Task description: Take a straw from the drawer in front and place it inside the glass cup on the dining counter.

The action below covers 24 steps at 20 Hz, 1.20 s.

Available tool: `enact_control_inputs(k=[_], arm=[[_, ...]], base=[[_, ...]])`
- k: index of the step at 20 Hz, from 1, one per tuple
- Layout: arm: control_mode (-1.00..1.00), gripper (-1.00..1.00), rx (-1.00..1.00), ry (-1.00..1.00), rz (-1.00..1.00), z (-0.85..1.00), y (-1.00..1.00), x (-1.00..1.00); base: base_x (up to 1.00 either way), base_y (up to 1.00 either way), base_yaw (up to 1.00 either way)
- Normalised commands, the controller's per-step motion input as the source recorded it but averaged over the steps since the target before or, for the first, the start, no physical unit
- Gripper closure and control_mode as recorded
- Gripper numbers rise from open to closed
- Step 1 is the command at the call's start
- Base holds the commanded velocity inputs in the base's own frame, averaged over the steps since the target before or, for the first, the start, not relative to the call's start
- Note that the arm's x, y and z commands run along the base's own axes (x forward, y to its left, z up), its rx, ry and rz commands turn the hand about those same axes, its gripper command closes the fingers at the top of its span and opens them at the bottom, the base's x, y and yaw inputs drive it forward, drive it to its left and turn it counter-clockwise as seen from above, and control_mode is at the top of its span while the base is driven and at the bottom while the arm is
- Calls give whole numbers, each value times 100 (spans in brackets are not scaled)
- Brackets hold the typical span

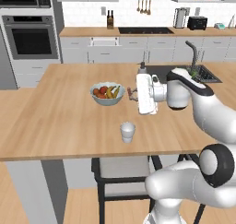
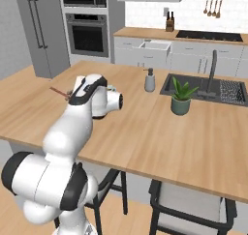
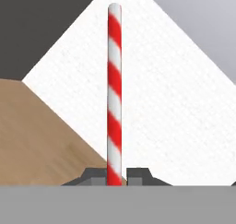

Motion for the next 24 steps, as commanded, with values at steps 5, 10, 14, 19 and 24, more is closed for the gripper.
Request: enact_control_inputs(k=[5, 10, 14, 19, 24], arm=[[-100, 100, 6, 7, 10, 15, -9, -7], [-100, 100, 0, 5, 15, -1, 0, -42], [-100, 100, 0, 3, 10, 0, 0, -44], [-100, 100, 6, 4, 4, 2, -1, -41], [-100, 100, 11, 9, 0, 0, -8, -33]], base=[[0, 0, 0], [0, 0, 0], [0, 0, 0], [0, 0, 0], [0, 0, 0]])
